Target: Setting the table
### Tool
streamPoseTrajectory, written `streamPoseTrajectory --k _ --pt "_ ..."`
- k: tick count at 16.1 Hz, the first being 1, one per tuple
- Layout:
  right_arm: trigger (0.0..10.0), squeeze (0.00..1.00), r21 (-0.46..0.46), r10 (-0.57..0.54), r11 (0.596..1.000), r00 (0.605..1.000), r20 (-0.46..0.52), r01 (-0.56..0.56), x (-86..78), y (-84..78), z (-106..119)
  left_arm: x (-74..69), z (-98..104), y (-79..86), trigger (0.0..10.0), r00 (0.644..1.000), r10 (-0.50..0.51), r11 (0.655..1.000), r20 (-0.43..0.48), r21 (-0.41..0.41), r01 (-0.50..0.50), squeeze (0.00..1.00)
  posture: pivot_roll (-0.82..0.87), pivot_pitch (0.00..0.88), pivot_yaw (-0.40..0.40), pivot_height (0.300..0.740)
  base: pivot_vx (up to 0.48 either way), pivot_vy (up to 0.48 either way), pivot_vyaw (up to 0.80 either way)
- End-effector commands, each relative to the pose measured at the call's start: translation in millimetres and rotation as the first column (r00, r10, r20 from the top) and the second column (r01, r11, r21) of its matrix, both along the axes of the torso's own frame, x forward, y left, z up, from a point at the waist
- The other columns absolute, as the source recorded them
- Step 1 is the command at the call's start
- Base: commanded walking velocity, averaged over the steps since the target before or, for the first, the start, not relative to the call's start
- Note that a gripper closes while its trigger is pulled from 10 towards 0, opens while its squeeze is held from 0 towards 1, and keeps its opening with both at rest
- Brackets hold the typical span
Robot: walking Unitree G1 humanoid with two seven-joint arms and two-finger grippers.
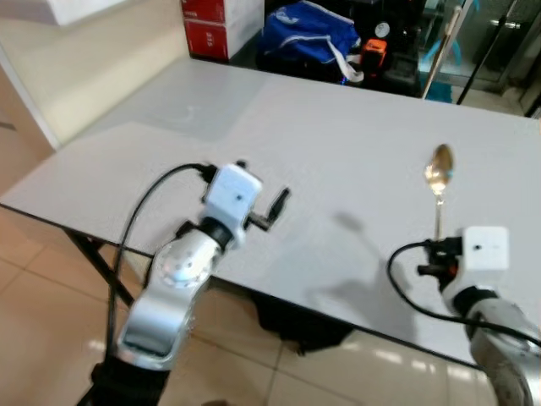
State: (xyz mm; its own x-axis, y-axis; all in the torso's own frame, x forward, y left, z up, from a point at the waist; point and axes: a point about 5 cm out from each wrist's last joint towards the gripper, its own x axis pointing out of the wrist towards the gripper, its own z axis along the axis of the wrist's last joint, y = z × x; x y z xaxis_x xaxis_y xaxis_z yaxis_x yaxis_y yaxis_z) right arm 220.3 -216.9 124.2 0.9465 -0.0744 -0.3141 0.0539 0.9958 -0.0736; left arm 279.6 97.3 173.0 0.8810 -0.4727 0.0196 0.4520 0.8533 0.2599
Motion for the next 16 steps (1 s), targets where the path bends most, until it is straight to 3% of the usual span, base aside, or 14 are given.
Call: streamPoseTrajectory --k 1,7,11,14,16 --pt "10.0 0.0 -0.02 -0.031 0.999 1.0 0.002 0.031 -2.3 -4.2 3.1 -1.0 0.9 -5.2 10.0 1.0 -0.027 1.0 0.0 -0.008 0.027 0.0 -0.05 0.035 0.026 0.74 0.0 -0.368 0.0" --pt "10.0 0.0 -0.035 -0.087 0.996 0.996 -0.007 0.087 -7.7 -8.3 5.3 -3.6 -2.7 -12.9 10.0 0.995 -0.095 0.995 -0.017 0.012 0.095 0.0 -0.06 0.041 0.039 0.74 0.0 -0.369 0.0" --pt "10.0 0.0 -0.005 -0.088 0.996 0.995 -0.054 0.088 -7.4 -0.6 5.0 -6.2 -6.5 -13.4 10.0 0.99 -0.135 0.991 -0.045 0.016 0.136 0.0 -0.06 0.049 0.041 0.74 0.0 -0.268 0.0" --pt "10.0 0.0 0.045 -0.078 0.996 0.991 -0.106 0.083 -1.1 11.1 -0.3 -22.3 -17.4 -15.6 10.0 0.942 -0.323 0.939 -0.087 0.09 0.331 0.0 -0.05 0.066 0.047 0.74 0.0 0.0 0.0" --pt "10.0 0.0 0.086 -0.09 0.991 0.983 -0.158 0.104 4.9 19.8 -3.7 -25.2 -21.8 -8.2 10.0 0.92 -0.37 0.911 -0.129 0.146 0.386 0.0 -0.04 0.071 0.049 0.74 0.0 0.0 0.0"
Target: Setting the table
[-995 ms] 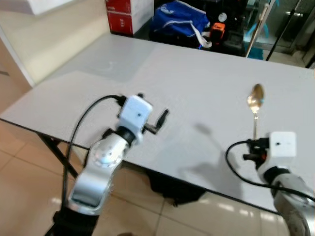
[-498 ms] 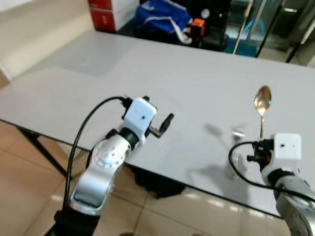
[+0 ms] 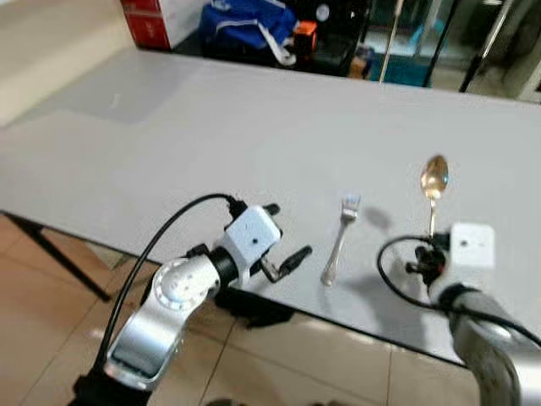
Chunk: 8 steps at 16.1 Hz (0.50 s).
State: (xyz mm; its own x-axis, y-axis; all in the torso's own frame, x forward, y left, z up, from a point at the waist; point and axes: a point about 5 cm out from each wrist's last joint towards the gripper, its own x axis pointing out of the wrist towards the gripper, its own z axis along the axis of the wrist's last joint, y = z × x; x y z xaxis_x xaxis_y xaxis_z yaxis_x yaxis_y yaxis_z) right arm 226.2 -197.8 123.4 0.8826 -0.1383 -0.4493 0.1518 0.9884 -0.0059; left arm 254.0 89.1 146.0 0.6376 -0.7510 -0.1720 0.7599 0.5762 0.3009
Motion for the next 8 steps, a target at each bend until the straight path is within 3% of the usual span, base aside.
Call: streamPoseTrajectory --k 1,3,7,8 --pt "10.0 0.0 0.022 0.0 1.0 0.999 -0.047 0.001 2.2 5.7 -3.5 3.0 6.7 5.0 10.0 1.0 -0.007 1.0 0.031 0.019 0.006 0.0 -0.03 0.08 0.051 0.74 0.0 0.0 0.0" --pt "10.0 0.0 0.016 0.068 0.998 0.997 -0.044 -0.068 10.4 21.2 -3.8 8.0 12.2 11.1 10.0 0.998 0.015 1.0 0.054 0.017 -0.016 0.0 -0.01 0.083 0.053 0.74 0.0 0.0 0.0" --pt "10.0 0.0 0.038 0.112 0.993 0.994 -0.003 -0.112 12.5 29.2 -3.8 9.7 18.5 3.4 10.0 0.994 0.066 0.996 0.084 -0.061 -0.061 0.0 -0.01 0.074 0.045 0.74 0.0 0.0 0.0" --pt "10.0 0.0 0.057 0.111 0.992 0.994 -0.005 -0.111 12.2 30.7 -3.9 9.6 18.7 0.8 10.0 0.994 0.063 0.996 0.089 -0.065 -0.058 0.0 -0.01 0.068 0.046 0.74 0.0 0.292 -0.41"
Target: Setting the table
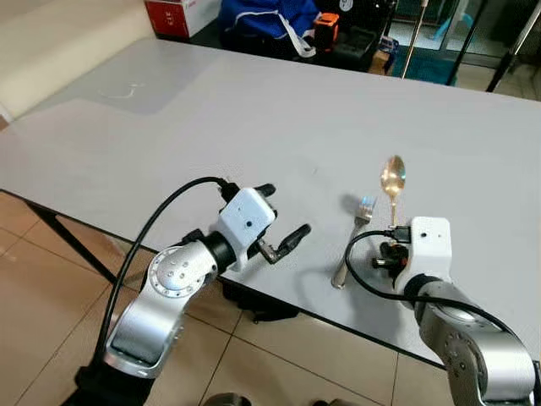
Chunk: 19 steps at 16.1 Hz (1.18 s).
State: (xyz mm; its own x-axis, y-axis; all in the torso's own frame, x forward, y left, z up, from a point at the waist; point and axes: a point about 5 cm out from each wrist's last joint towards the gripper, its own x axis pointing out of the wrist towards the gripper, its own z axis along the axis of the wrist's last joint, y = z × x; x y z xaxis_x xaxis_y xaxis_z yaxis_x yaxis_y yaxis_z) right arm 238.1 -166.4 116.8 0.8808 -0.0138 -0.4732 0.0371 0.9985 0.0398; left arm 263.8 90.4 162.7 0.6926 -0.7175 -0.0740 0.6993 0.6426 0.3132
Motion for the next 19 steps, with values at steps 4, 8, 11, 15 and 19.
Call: streamPoseTrajectory --k 4,8,11,15,19 --pt "10.0 0.0 -0.004 -0.012 1.0 1.0 0.019 0.012 -8.5 -4.6 2.0 2.6 2.6 -4.5 10.0 1.0 0.002 1.0 0.03 -0.006 -0.001 0.0 -0.02 0.05 0.053 0.74 0.0 0.48 -0.77" --pt "10.0 0.0 -0.045 -0.029 0.999 0.999 0.021 0.03 -14.0 -10.3 2.6 4.6 2.3 -6.1 10.0 0.999 -0.002 1.0 0.041 -0.007 0.003 0.0 -0.05 0.037 0.066 0.74 0.0 0.36 -0.55" --pt "10.0 0.0 -0.092 -0.02 0.996 0.999 0.04 0.024 -7.4 -17.0 9.0 1.4 1.3 -10.5 10.0 0.999 -0.033 0.999 0.038 -0.023 0.034 0.0 -0.06 0.04 0.064 0.74 0.0 0.0 0.0" --pt "10.0 0.0 -0.152 0.028 0.988 0.999 -0.023 -0.031 17.1 -37.1 12.0 -18.9 -13.6 -18.1 10.0 0.98 -0.186 0.983 -0.076 -0.023 0.185 0.0 -0.05 0.047 0.04 0.74 0.0 0.0 0.0" --pt "10.0 0.0 -0.218 0.01 0.976 0.998 -0.066 -0.024 40.8 -65.6 18.3 -28.4 -18.5 -20.2 10.0 0.964 -0.239 0.971 -0.119 -0.02 0.239 0.0 -0.05 0.058 0.023 0.74 0.0 0.0 0.0"
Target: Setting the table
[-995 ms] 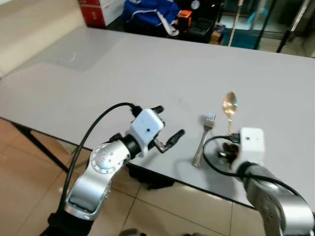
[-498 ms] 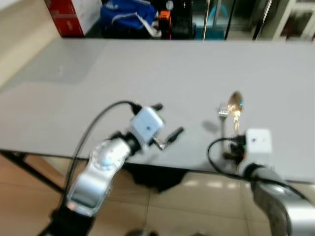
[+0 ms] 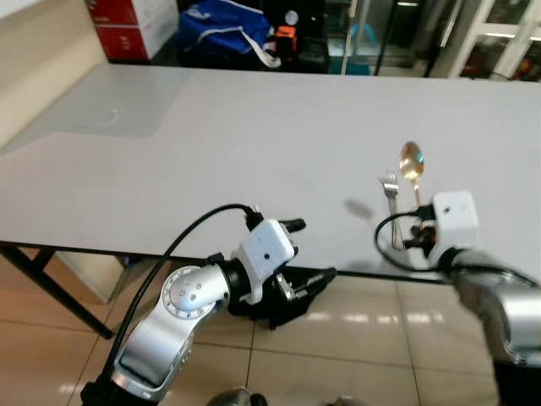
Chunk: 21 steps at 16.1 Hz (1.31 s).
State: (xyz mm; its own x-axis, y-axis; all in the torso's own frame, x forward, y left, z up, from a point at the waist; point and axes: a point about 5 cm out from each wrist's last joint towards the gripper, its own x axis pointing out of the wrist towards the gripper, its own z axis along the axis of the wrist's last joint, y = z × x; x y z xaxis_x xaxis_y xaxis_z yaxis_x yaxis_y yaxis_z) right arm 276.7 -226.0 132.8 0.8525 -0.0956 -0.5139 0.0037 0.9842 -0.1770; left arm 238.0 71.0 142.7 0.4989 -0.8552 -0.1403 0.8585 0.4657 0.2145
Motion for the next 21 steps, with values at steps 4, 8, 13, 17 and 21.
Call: streamPoseTrajectory --k 4,8,13,17,21 --pt "10.0 0.0 -0.017 -0.041 0.999 0.998 -0.039 0.041 21.2 -24.9 4.5 6.2 3.0 1.5 10.0 0.998 0.056 0.998 0.038 0.018 -0.056 0.0 -0.05 0.064 0.025 0.74 0.0 0.0 0.0" --pt "10.0 0.0 -0.003 -0.051 0.999 0.998 -0.024 0.051 30.9 -31.8 6.7 13.8 9.2 4.8 10.0 0.987 0.143 0.99 0.069 -0.004 -0.143 0.0 -0.04 0.079 0.032 0.74 0.0 0.0 0.0" --pt "10.0 0.0 0.014 -0.045 0.999 0.999 0.014 0.045 30.9 -30.6 9.2 15.4 15.3 1.6 10.0 0.982 0.17 0.985 0.077 -0.037 -0.167 0.0 -0.03 0.076 0.03 0.74 0.0 0.0 0.0" --pt "10.0 0.0 0.019 -0.019 1.0 1.0 0.022 0.018 29.5 -21.3 7.8 17.7 15.7 -0.3 10.0 0.982 0.173 0.985 0.082 -0.035 -0.171 0.0 -0.04 0.078 0.041 0.74 0.0 0.0 0.0" --pt "10.0 0.0 0.019 -0.058 0.998 0.998 -0.039 0.059 37.7 -29.5 -1.9 15.5 17.4 -1.8 10.0 0.987 0.138 0.99 0.083 -0.034 -0.136 0.0 -0.04 0.079 0.043 0.74 0.0 0.0 0.0"
